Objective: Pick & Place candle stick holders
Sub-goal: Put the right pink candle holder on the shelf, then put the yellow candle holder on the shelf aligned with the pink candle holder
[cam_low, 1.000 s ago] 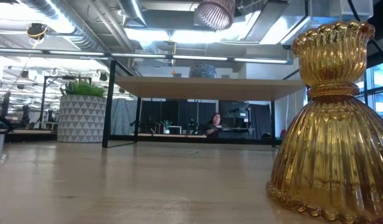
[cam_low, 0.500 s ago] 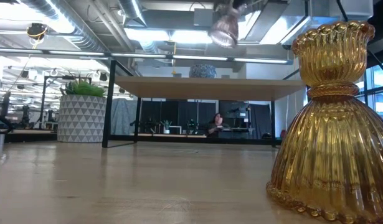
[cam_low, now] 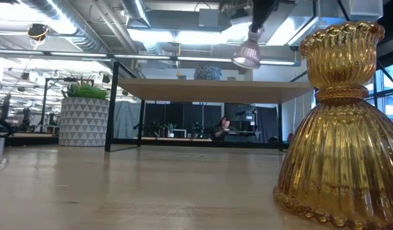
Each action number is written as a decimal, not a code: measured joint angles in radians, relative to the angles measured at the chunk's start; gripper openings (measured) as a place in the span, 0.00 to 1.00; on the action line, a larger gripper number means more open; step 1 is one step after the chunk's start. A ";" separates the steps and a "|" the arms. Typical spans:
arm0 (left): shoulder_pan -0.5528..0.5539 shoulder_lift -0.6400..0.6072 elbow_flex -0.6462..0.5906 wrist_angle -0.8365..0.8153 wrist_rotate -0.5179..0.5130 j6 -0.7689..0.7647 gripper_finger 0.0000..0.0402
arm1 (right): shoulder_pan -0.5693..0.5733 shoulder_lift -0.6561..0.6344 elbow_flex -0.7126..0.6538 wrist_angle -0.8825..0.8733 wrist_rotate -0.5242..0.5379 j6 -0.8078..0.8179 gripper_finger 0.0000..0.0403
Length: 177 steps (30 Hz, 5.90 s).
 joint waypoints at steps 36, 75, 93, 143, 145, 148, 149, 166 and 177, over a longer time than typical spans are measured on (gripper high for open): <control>0.000 0.000 0.000 0.002 0.000 0.019 0.21 | -0.165 -0.035 -0.227 0.002 0.036 -0.001 0.06; 0.000 0.000 0.000 0.002 0.000 0.024 0.21 | -0.164 -0.034 -0.227 0.012 0.009 -0.004 0.13; 0.000 0.000 0.000 0.002 0.000 0.037 0.21 | -0.162 -0.034 -0.227 0.021 0.009 0.022 0.24; 0.015 0.000 -0.001 0.014 0.000 0.036 0.21 | 0.431 -0.029 -0.133 0.471 -0.307 0.103 0.47; 0.015 0.000 -0.001 0.024 0.000 0.035 0.21 | 0.485 -0.028 -0.133 0.517 -0.243 0.106 0.47; 0.015 0.000 -0.001 0.053 0.001 0.036 0.21 | 0.565 -0.005 -0.133 0.619 -0.090 0.076 0.47; 0.015 0.000 -0.001 0.061 0.001 0.036 0.21 | 0.588 0.008 -0.133 0.651 -0.036 0.055 0.47; 0.021 -0.001 -0.001 0.091 0.020 -0.110 0.21 | 0.622 0.209 -0.133 0.869 0.464 -0.160 0.47; 0.004 0.002 -0.001 0.108 0.020 -0.194 0.21 | 0.670 0.208 -0.174 0.942 0.486 -0.284 0.47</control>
